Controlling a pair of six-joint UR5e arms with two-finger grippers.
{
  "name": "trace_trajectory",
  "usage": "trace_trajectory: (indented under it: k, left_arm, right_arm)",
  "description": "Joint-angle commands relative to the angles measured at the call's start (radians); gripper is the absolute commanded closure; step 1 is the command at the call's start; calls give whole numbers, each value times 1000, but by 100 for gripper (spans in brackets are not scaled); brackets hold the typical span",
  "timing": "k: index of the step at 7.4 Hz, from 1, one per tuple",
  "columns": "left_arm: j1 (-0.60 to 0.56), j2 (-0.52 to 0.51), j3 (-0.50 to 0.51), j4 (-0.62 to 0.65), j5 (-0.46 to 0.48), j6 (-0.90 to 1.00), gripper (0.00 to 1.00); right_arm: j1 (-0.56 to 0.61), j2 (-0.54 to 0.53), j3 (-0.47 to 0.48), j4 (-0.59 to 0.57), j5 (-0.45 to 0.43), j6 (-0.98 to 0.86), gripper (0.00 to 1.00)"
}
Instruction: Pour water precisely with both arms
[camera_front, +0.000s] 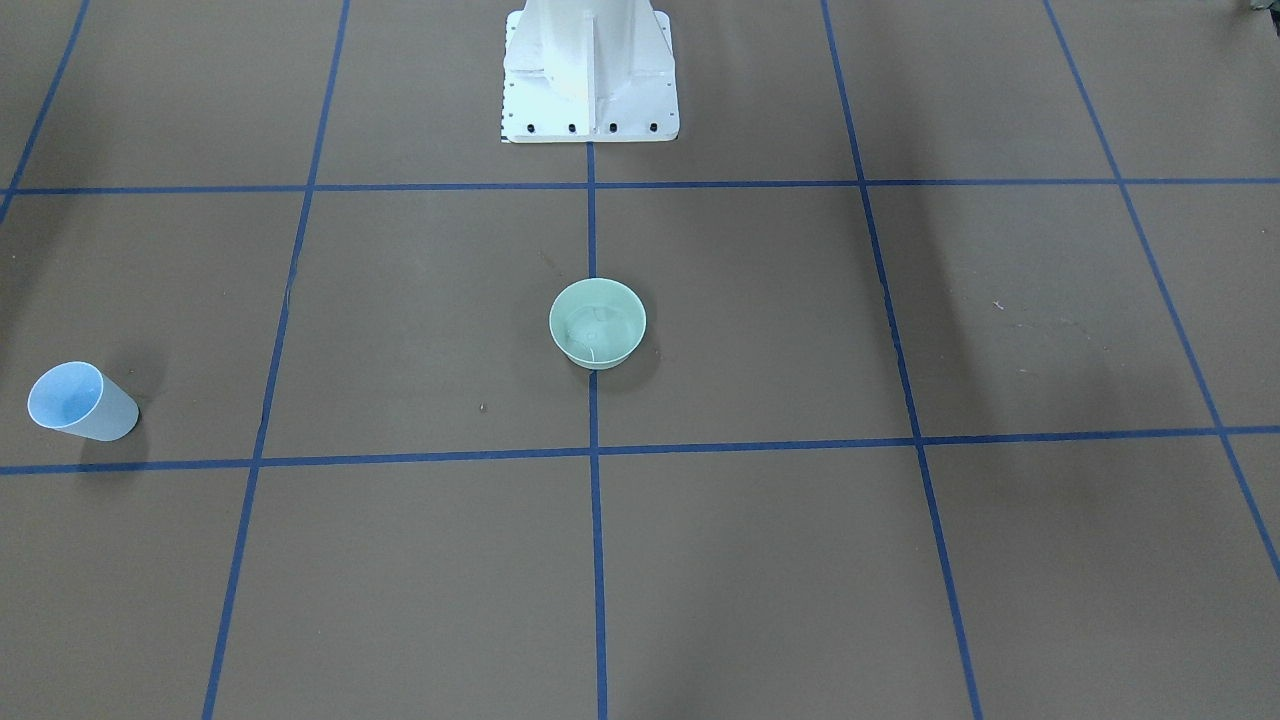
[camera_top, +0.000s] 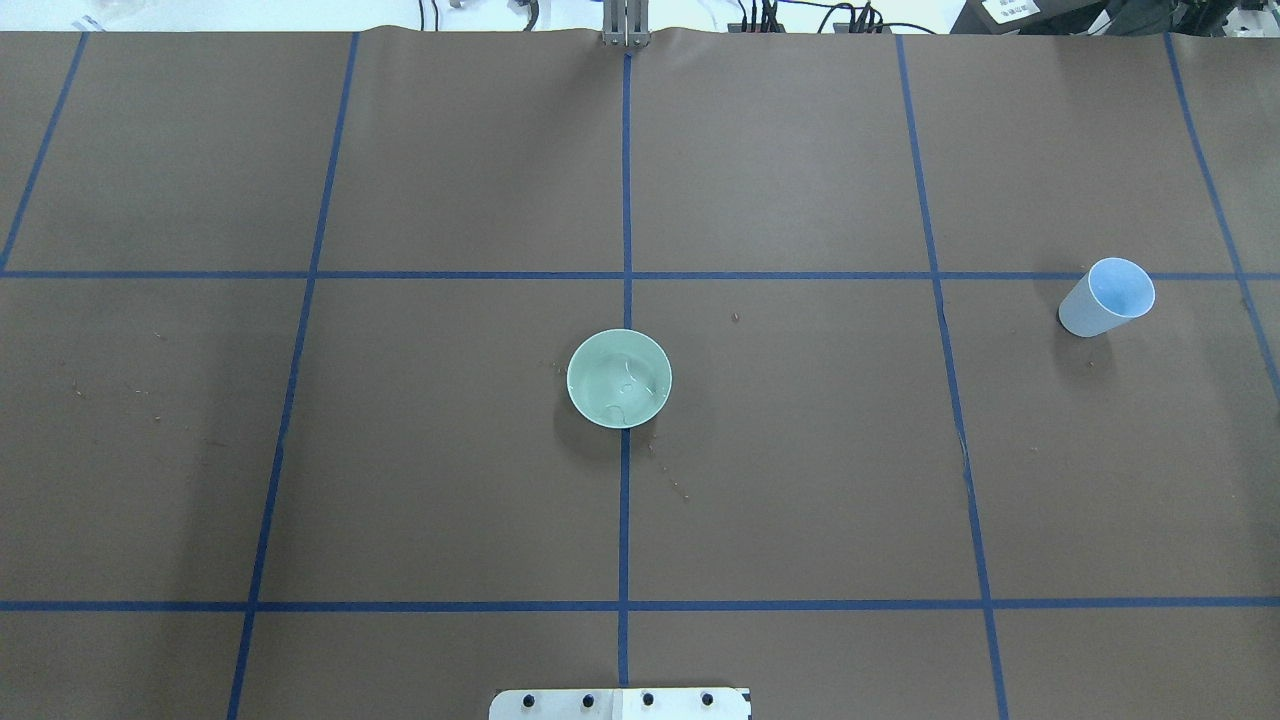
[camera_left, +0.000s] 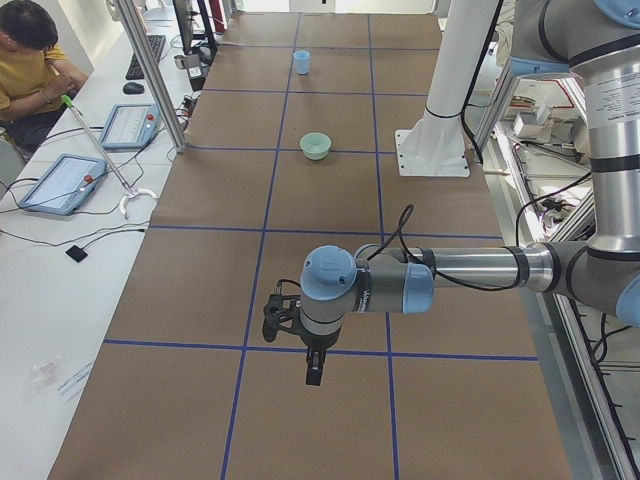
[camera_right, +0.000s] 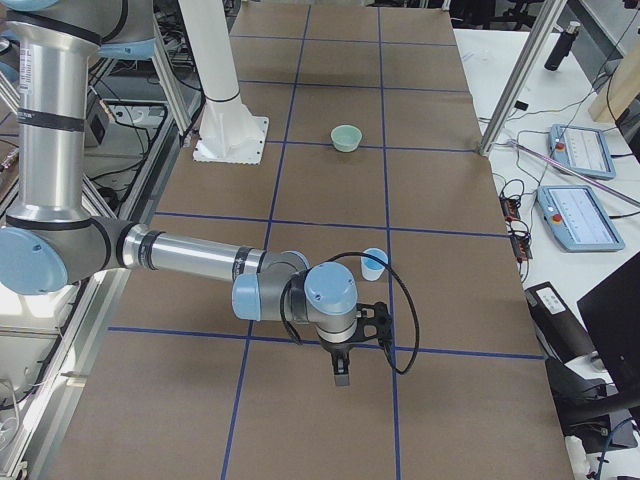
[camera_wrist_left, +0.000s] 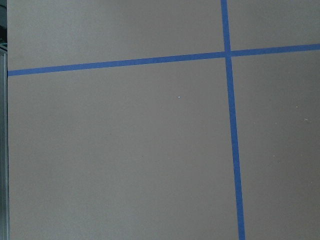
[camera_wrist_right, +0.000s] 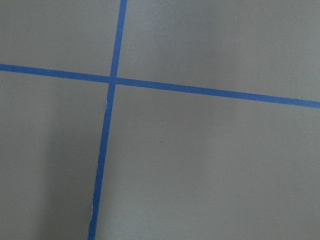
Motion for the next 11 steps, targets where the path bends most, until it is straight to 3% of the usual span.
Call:
trace_trajectory:
  k: [1,11]
  left_arm:
    - [0,0,0,3,1,-1,0]
    - [0,0,-1,6,0,-1,0]
  right_arm:
    - [-4,1,1,-3,3,-1,0]
    - [-24,1,1,-1,4,-1,0]
